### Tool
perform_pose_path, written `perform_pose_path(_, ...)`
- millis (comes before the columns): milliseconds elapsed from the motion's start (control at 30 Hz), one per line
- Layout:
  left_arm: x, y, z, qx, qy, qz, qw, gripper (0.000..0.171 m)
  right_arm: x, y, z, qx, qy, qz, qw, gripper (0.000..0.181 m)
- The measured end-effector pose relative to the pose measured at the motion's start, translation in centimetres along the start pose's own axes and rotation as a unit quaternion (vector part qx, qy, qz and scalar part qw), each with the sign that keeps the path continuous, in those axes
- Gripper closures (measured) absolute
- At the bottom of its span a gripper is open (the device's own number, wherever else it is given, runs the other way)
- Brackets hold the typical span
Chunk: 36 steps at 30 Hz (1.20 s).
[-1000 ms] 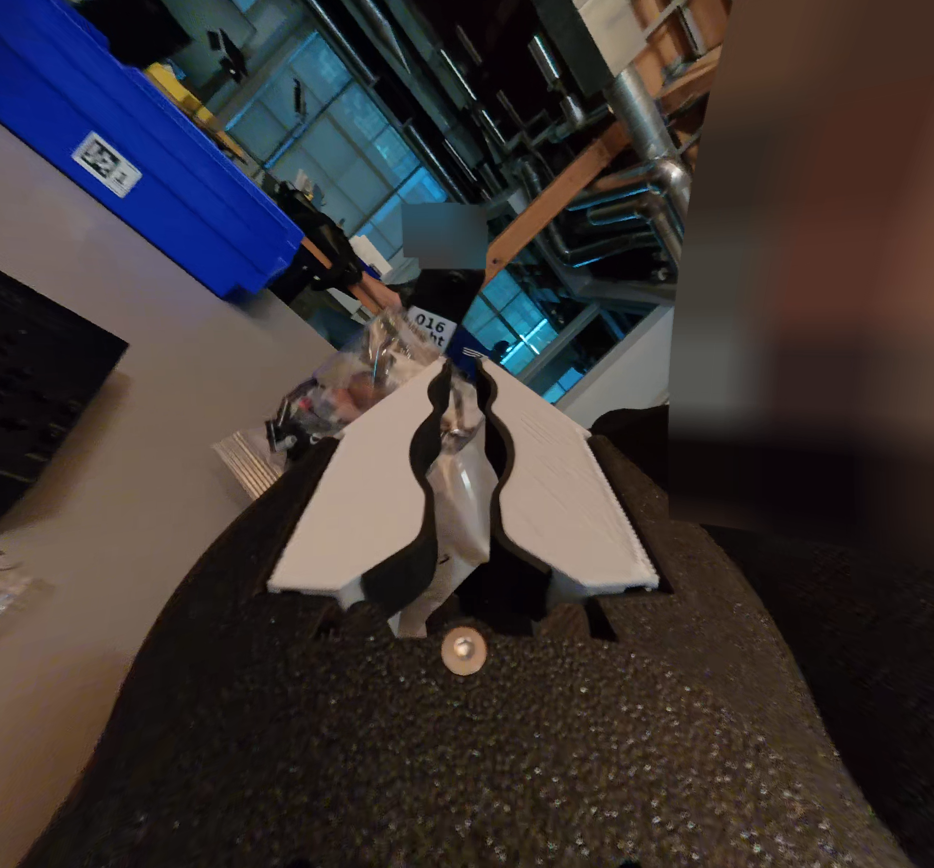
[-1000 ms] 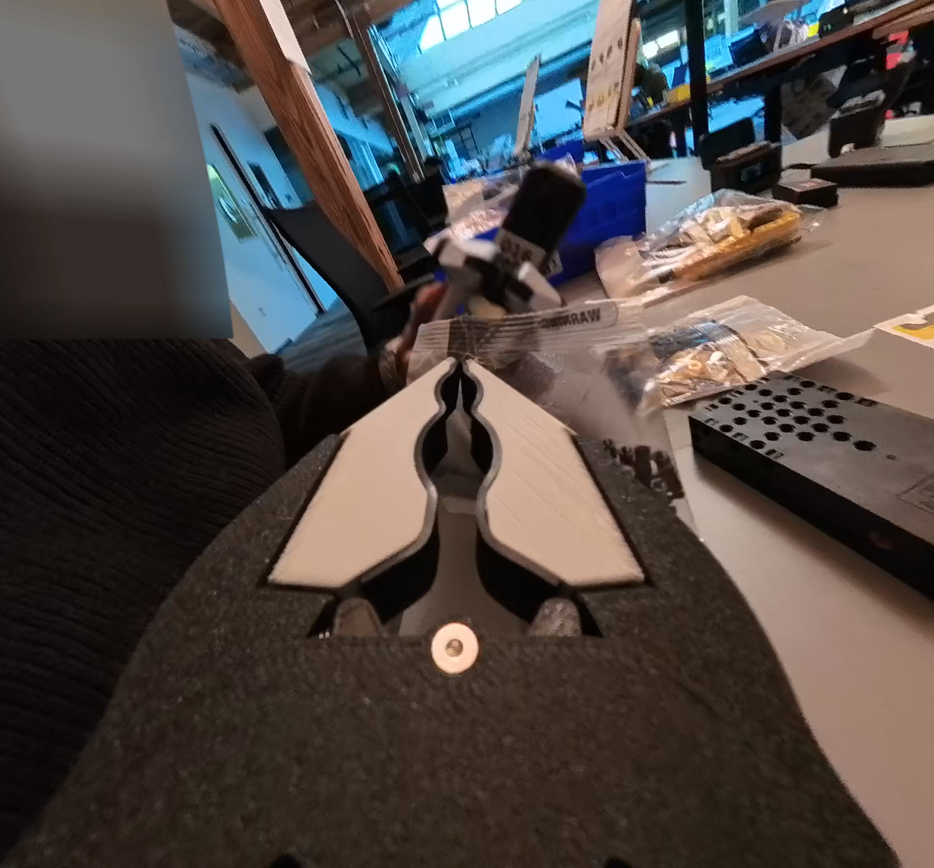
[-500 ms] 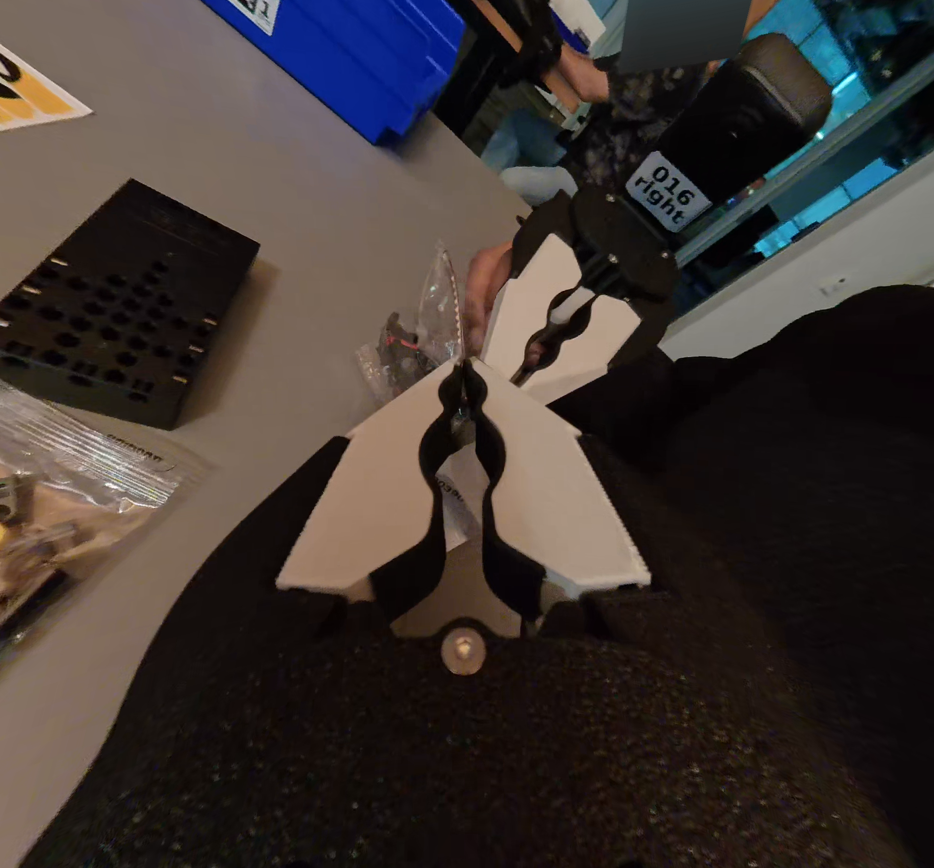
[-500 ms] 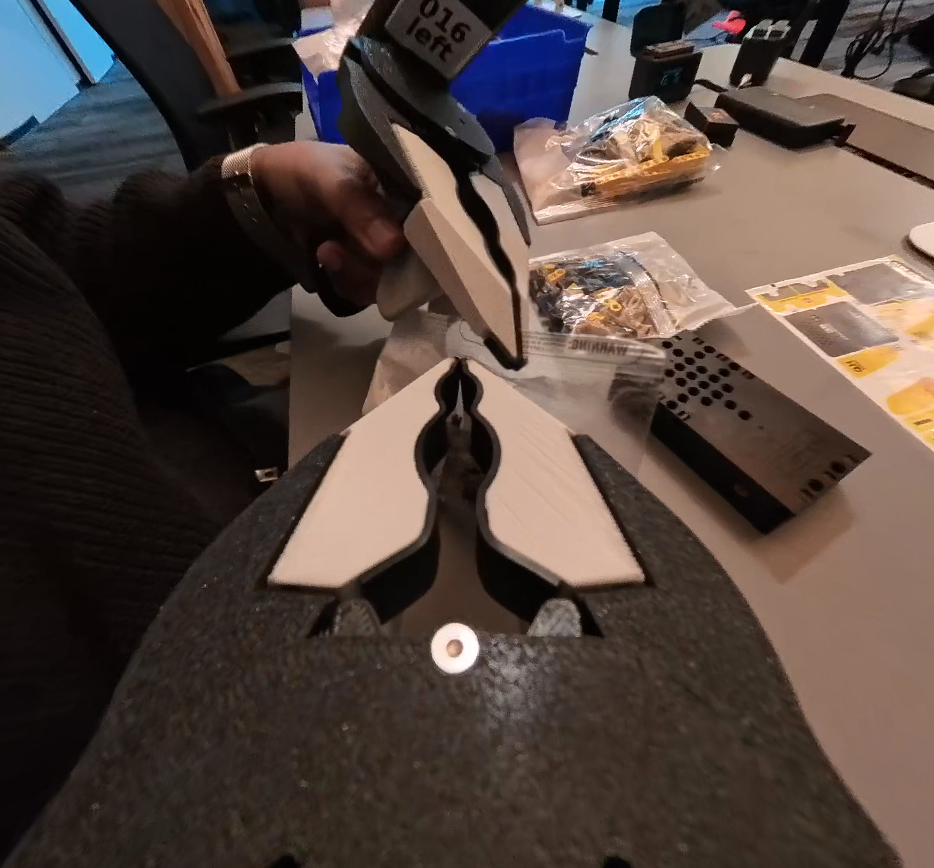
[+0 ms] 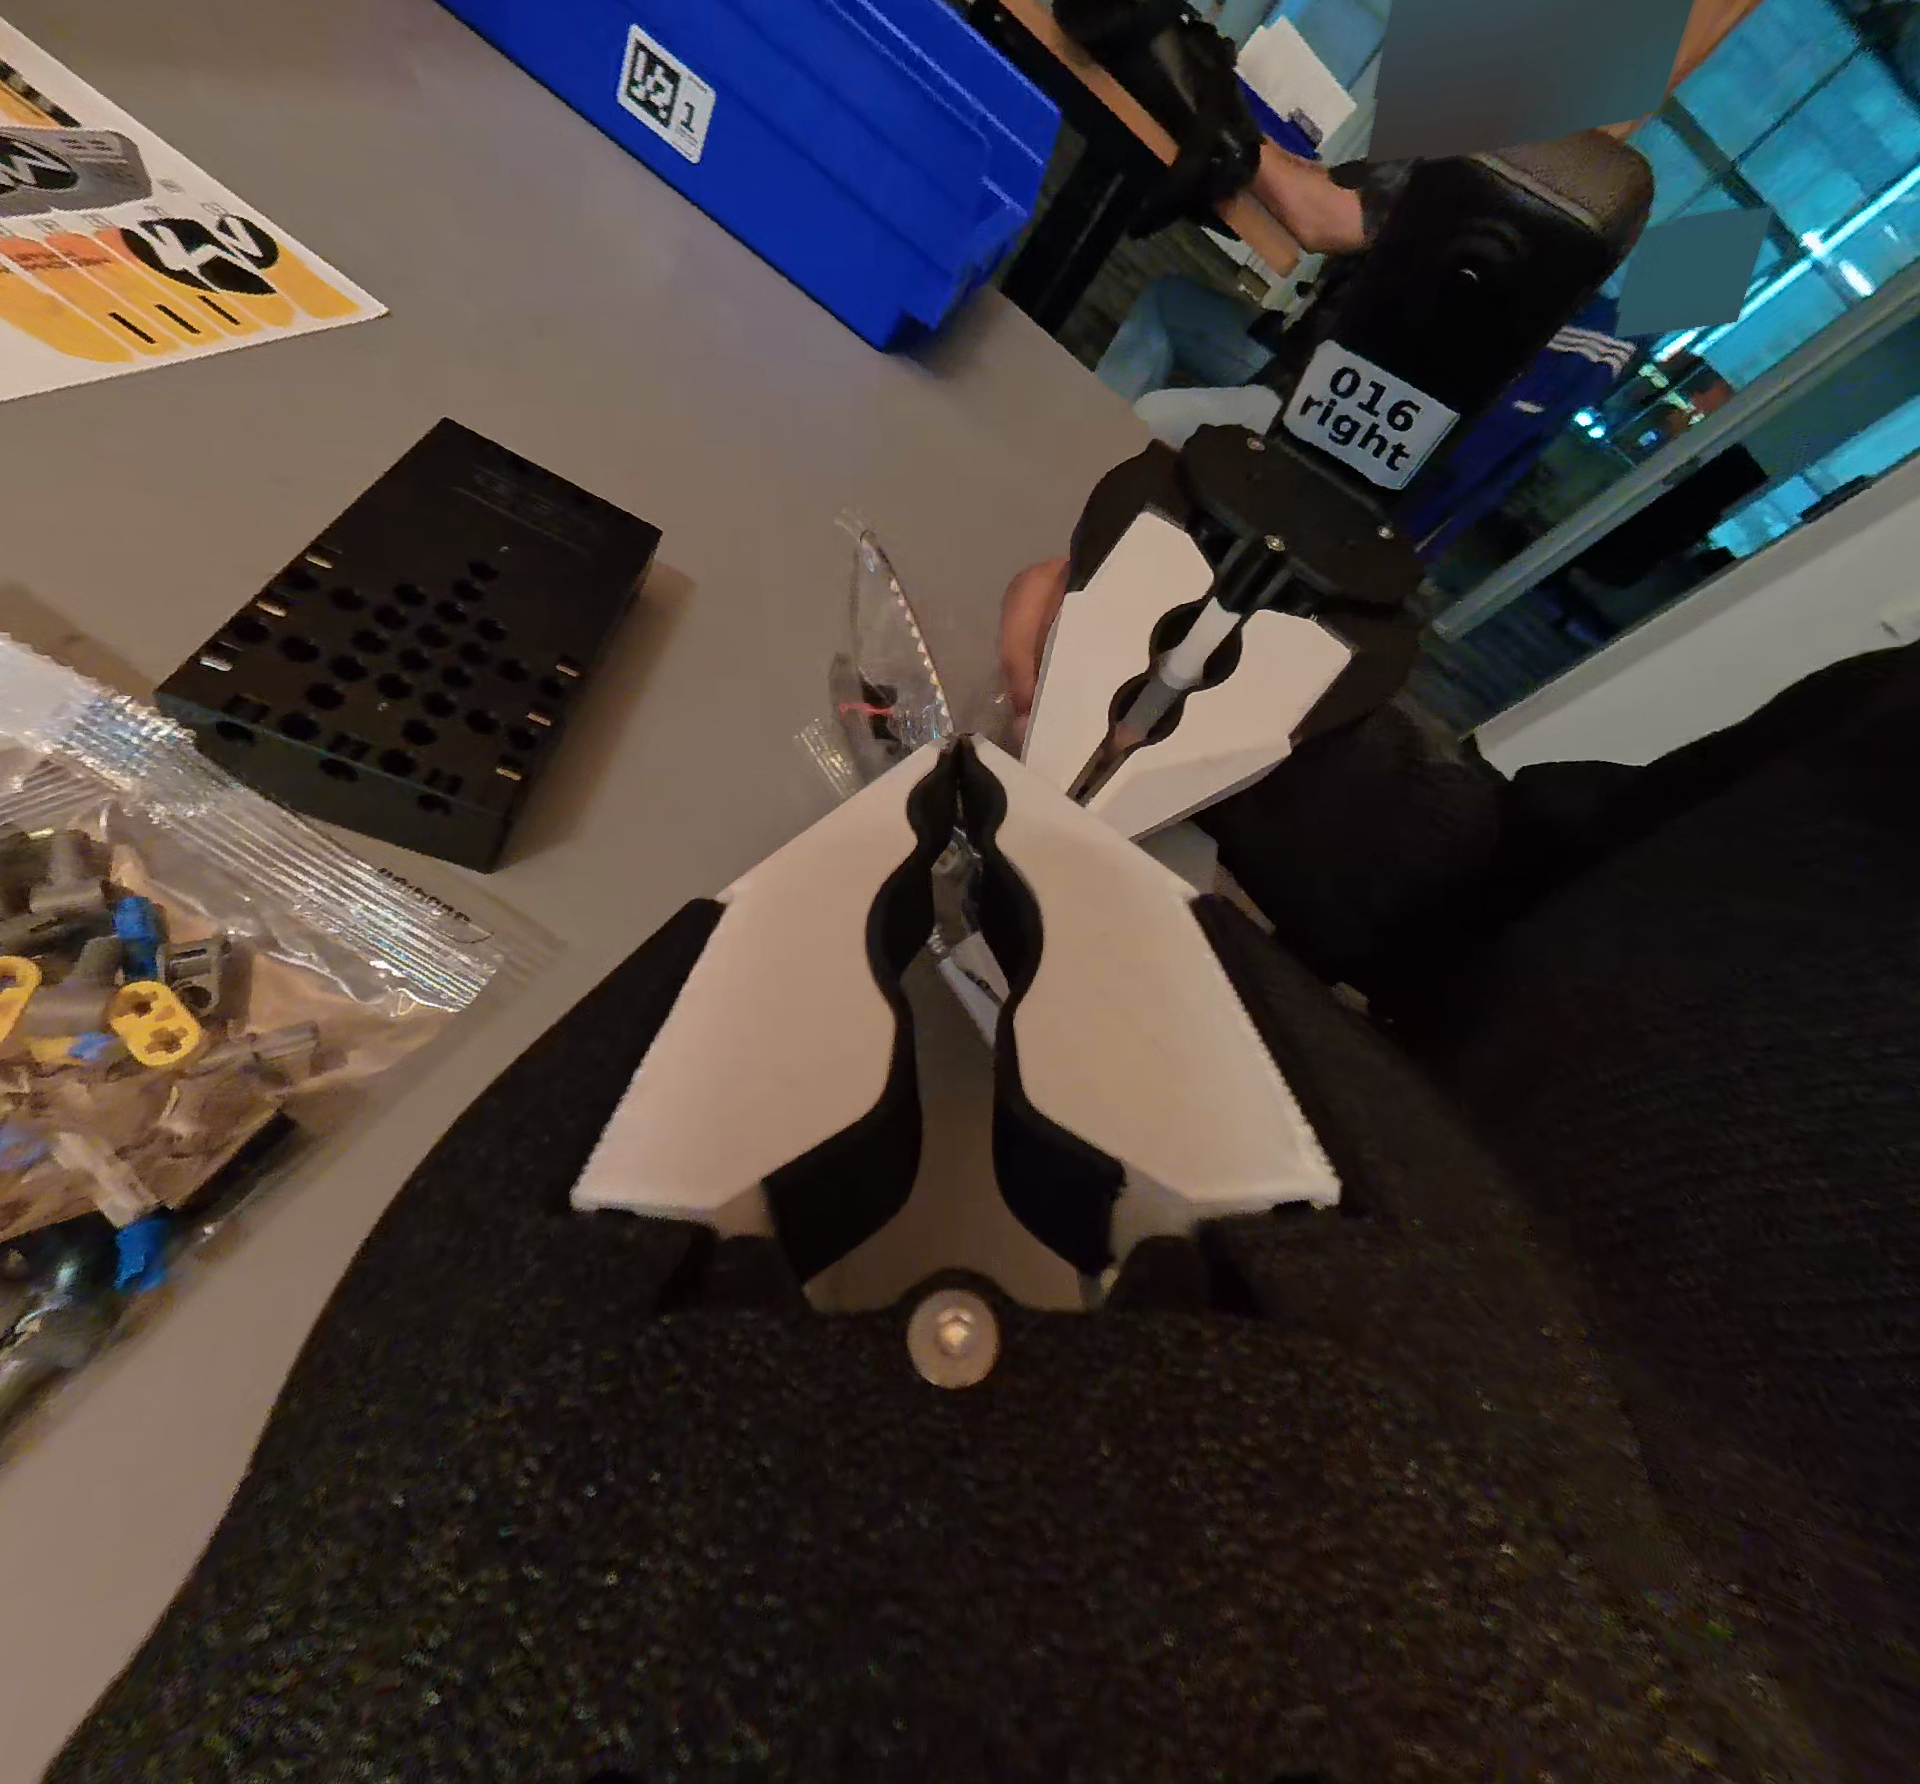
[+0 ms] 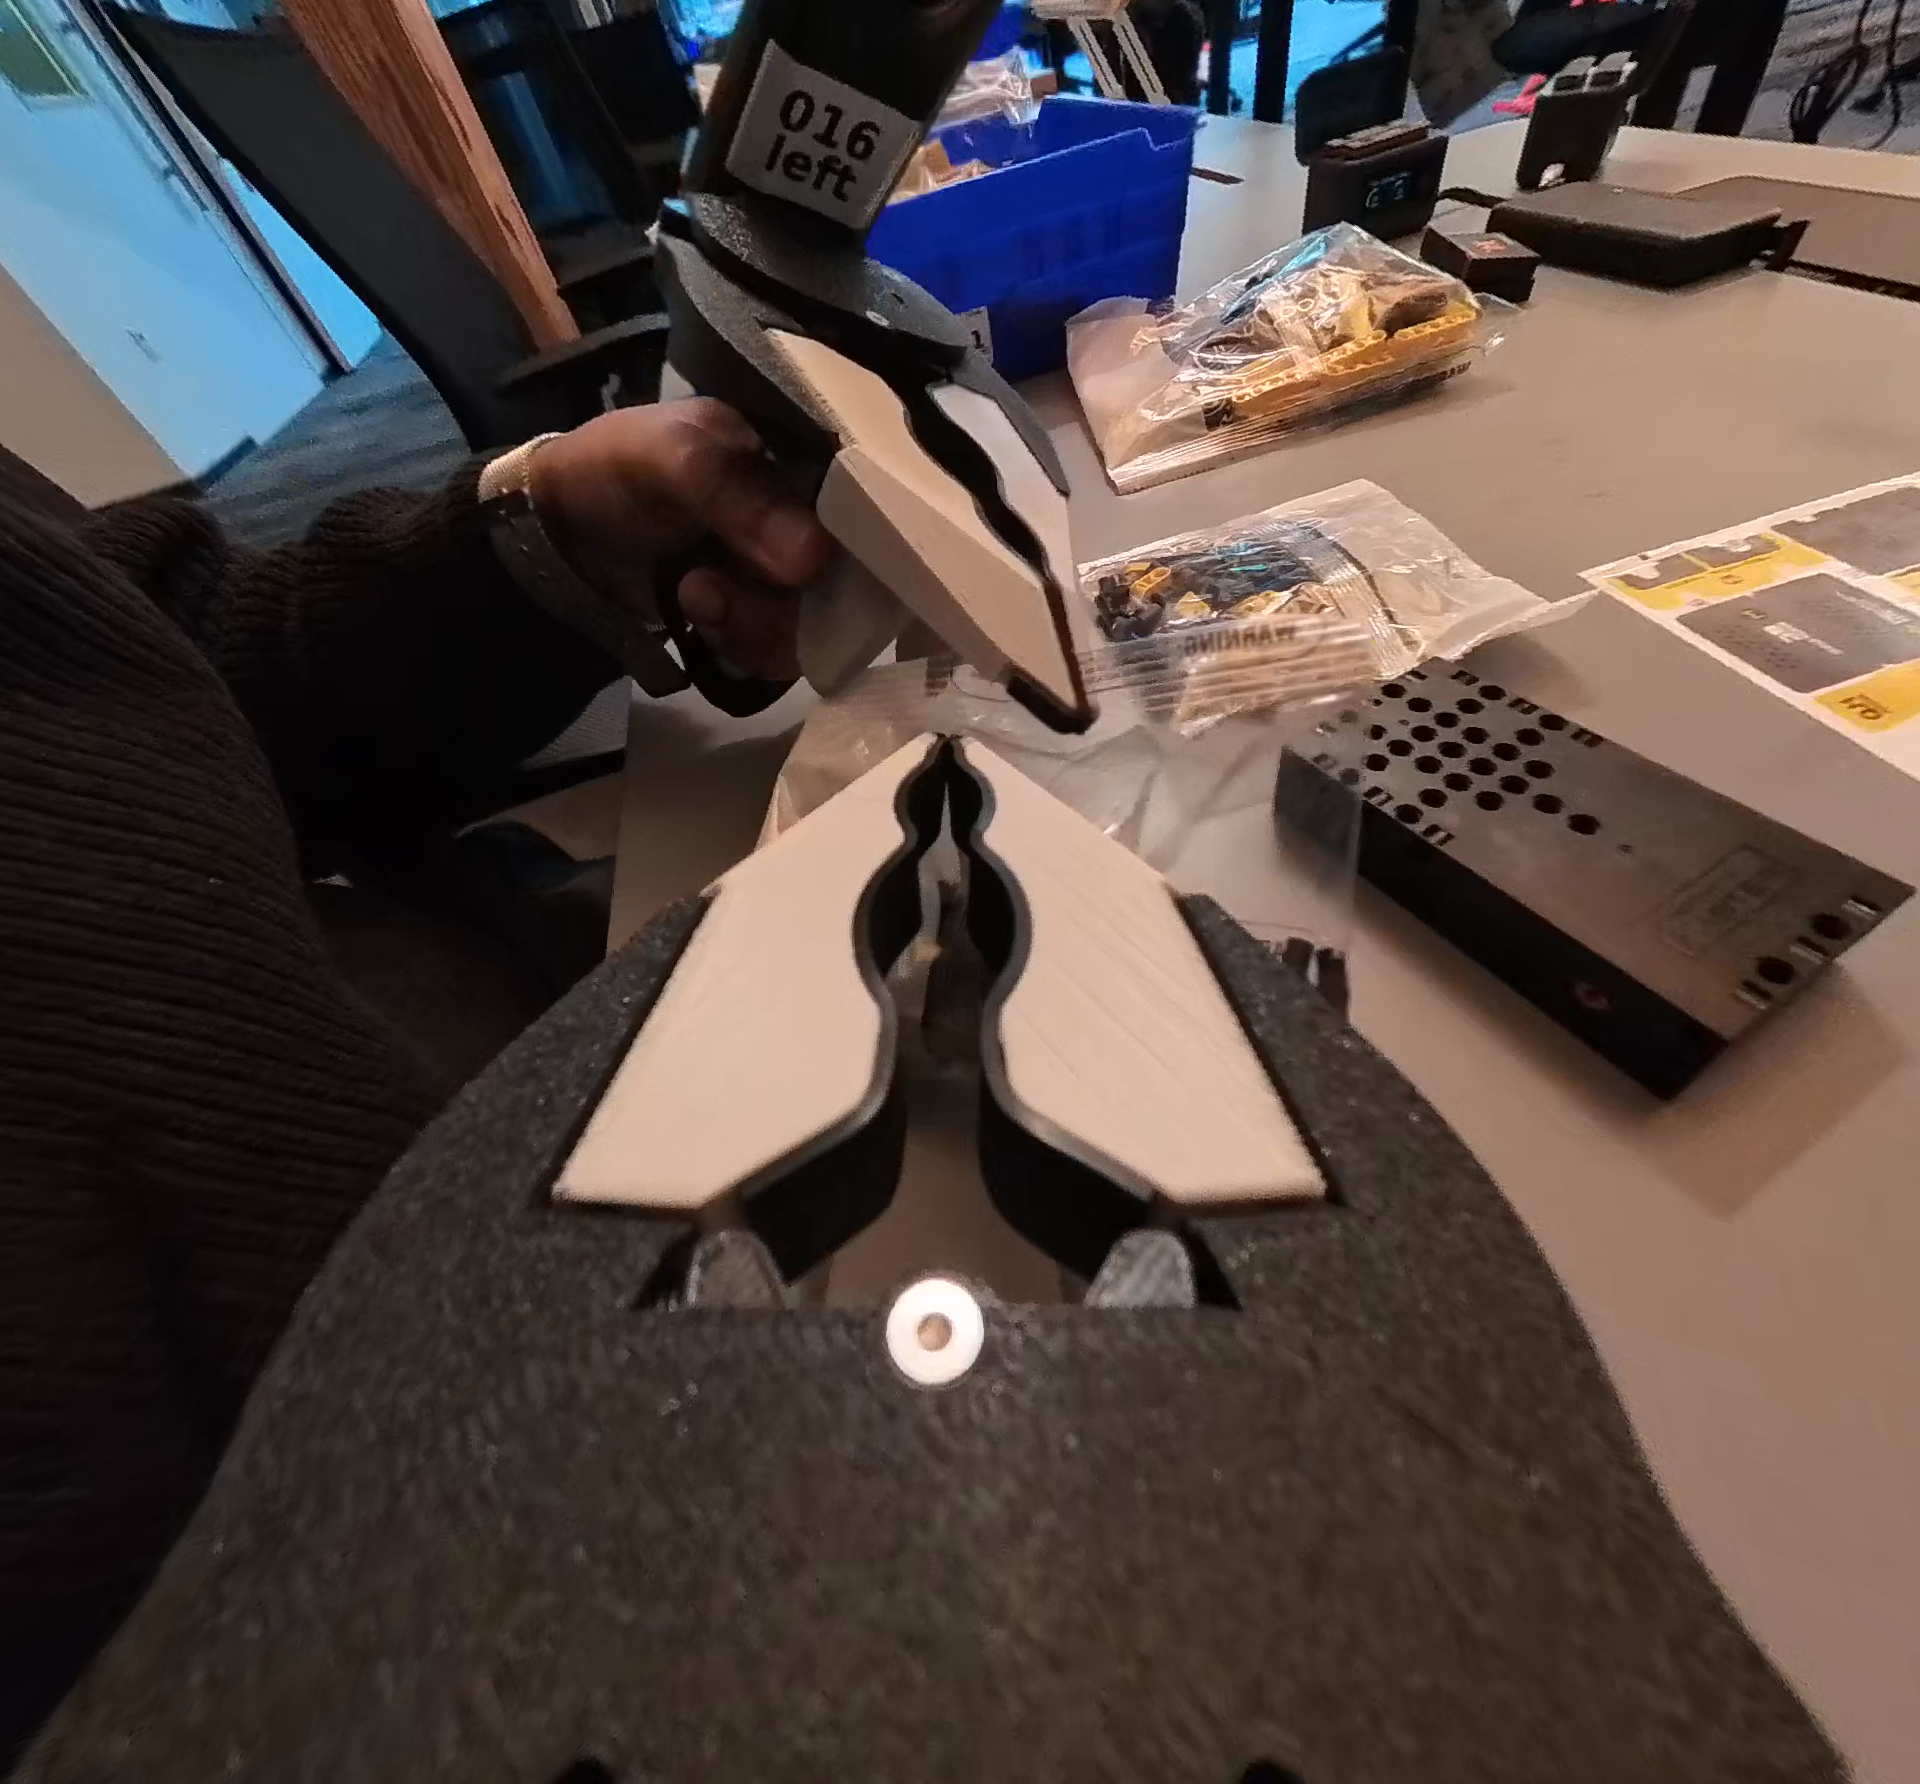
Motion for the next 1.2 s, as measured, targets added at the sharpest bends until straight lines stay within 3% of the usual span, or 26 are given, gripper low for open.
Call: perform_pose_path(1200, 0.82, -0.85, -0.23, -0.032, -0.091, -0.108, 0.989, 0.171, 0.14, 0.21, 0.16, -0.01, 0.027, 0.008, 1.0, 0.181)
Point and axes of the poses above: each gripper's, where its closed fingertips meet, y back along the fingers, z out of its underside, x = y × z across the jaws, the point moved 10 cm from there along y, back along the fingers, and after that the axes turned 14 degrees about -y, right-handed, at the moved point
